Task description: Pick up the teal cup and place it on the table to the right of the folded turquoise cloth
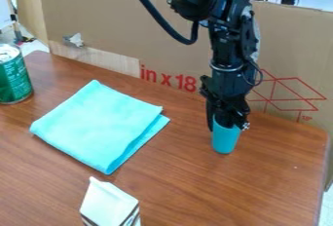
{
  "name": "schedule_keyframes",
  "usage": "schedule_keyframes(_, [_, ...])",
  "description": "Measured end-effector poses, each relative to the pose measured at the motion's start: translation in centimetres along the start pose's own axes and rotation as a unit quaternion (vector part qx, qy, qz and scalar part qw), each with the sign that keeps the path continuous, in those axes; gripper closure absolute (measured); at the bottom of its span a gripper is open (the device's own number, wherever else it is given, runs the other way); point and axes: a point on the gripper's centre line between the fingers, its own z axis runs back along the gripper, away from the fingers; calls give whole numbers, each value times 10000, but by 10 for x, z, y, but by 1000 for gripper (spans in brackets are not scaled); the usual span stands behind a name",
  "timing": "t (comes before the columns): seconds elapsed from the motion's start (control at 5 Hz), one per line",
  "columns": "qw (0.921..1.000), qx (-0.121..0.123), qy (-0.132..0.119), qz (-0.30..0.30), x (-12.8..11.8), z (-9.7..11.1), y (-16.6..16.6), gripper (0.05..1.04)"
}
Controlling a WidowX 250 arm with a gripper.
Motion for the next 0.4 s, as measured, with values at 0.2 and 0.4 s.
schedule_keyframes(0.2, [9999,-44,90,41,0,0,0,936])
schedule_keyframes(0.4, [9995,-127,263,152,-2,2,-2,718])
